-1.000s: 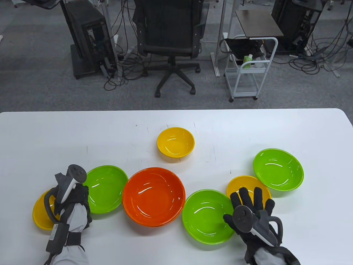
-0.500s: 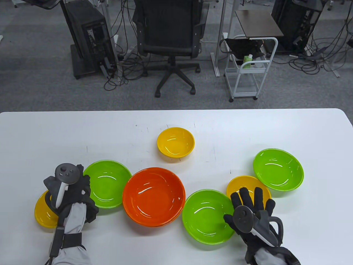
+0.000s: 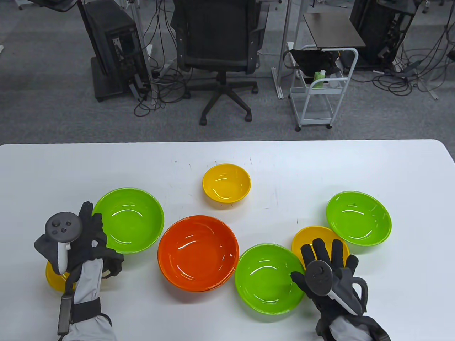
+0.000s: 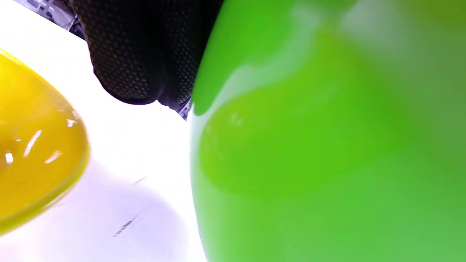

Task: Nest bowls by color group

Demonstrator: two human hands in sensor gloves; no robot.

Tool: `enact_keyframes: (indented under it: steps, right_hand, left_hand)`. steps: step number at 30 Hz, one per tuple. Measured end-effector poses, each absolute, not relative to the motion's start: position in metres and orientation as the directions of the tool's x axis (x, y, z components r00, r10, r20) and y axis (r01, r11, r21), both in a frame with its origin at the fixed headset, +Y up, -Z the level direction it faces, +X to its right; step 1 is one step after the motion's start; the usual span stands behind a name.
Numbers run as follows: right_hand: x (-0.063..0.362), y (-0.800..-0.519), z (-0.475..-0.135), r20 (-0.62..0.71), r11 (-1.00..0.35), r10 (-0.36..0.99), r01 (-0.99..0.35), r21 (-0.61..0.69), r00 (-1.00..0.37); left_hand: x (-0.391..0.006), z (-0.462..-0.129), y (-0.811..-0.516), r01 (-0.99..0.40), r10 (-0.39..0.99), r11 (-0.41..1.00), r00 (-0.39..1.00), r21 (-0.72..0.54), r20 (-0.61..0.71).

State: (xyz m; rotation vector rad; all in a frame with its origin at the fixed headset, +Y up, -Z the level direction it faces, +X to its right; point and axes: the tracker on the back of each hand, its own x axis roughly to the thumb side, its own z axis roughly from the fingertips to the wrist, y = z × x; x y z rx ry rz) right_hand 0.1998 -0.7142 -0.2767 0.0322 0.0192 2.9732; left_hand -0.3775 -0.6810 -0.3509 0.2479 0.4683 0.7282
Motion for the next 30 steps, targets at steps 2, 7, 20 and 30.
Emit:
enact_keyframes:
  steps: [2,7,20,30]
  right_hand:
    - [0.199,-0.711,-0.277,0.022,-0.985,0.172,-0.172,0.000,-0.985]
    - [0.191,-0.694,-0.285,0.049,-0.977,0.206,-0.208,-0.044,-0.977]
    - [0.122,-0.645,-0.326,0.253,-0.929,0.355,-0.370,-0.012,-0.900]
    - [0.121,-0.638,-0.347,0.189,-0.822,0.552,-0.568,-0.037,-0.812]
  left_hand:
    - [-0.373,-0.349,-0.675,-0.620,0.722,0.689,0.630,0.375,-0.286]
    - [-0.336,-0.352,-0.663,-0.726,0.790,0.611,0.584,0.314,-0.187]
    - [-0.206,-0.363,-0.642,-0.712,0.712,0.702,0.701,0.009,0.040]
    - [-0.150,-0.361,-0.630,-0.735,0.742,0.670,0.658,-0.105,0.128]
